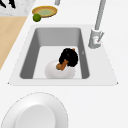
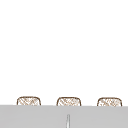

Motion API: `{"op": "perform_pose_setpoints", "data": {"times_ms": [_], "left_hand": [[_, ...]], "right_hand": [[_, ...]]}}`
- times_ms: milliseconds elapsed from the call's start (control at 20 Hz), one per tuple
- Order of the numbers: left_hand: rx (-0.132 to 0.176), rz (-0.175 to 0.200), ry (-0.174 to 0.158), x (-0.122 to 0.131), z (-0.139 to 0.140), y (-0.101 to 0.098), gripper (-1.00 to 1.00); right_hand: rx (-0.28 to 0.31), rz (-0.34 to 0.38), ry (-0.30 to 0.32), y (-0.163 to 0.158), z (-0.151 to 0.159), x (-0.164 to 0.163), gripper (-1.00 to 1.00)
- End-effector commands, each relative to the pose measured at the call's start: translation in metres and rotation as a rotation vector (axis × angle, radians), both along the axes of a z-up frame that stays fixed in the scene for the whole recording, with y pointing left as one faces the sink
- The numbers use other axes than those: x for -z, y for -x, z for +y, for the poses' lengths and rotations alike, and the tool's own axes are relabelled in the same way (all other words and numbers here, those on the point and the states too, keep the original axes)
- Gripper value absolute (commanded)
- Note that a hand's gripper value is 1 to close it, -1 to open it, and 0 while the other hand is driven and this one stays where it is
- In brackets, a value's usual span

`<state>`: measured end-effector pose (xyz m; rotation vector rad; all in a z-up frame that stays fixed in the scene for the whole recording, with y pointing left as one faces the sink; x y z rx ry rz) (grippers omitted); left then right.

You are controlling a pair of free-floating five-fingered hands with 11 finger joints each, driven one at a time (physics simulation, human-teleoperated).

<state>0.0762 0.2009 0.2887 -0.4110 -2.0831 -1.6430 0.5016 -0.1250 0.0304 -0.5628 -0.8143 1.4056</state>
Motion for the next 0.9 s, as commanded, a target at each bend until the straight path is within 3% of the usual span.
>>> {"op": "perform_pose_setpoints", "data": {"times_ms": [0, 600, 850], "left_hand": [[0.0, 0.0, 0.0, 0.0, 0.0, 0.0, 0.0], [0.0, 0.0, 0.0, 0.0, 0.0, 0.0, 0.0], [0.0, 0.0, 0.0, 0.0, 0.0, 0.0, 0.0]], "right_hand": [[-0.08, -0.013, 0.021, 0.015, -0.003, -0.018, 1.0], [-0.079, -0.003, 0.045, 0.059, -0.009, -0.074, 1.0], [-0.078, -0.018, 0.107, 0.081, -0.009, -0.101, 1.0]]}}
